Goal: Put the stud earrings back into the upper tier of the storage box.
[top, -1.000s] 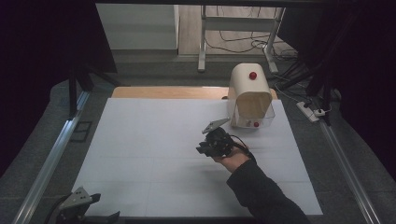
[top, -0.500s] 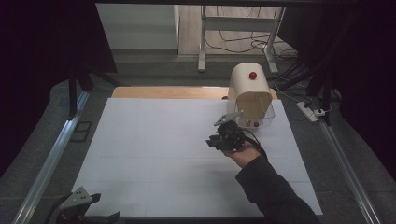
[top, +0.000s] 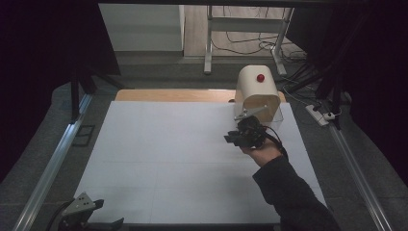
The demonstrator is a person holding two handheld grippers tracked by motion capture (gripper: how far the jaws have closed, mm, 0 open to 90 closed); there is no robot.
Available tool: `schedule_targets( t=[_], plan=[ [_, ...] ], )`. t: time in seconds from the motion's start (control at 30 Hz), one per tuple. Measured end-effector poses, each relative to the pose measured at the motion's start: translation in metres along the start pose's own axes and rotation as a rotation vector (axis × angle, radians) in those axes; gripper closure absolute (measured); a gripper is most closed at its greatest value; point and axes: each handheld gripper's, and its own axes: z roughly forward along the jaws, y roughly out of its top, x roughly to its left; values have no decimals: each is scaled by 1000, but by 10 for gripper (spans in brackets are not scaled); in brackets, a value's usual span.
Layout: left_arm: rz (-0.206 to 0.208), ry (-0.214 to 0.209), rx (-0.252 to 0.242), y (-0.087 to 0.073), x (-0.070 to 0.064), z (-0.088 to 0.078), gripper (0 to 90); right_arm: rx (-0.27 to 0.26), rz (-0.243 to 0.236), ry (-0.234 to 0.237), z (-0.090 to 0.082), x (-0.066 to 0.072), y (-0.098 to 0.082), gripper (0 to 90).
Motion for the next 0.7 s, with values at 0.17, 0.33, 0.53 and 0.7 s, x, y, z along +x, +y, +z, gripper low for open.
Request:
schedule_targets(
  t=[0.17, 0.33, 0.53, 0.7],
  plan=[
    [0, 0, 0, 0, 0, 0, 46, -8, 19, -24, -10, -8, 1, 736],
    [0, 1, 1, 0, 0, 0, 46, -23, 32, -48, -19, -16, 3, 736],
    [-1, 1, 1, 0, 0, 0, 47, -38, 49, -69, -29, -23, 7, 736],
    [0, 2, 2, 0, 0, 0, 47, -51, 58, -93, -37, -29, 10, 736]
  ],
)
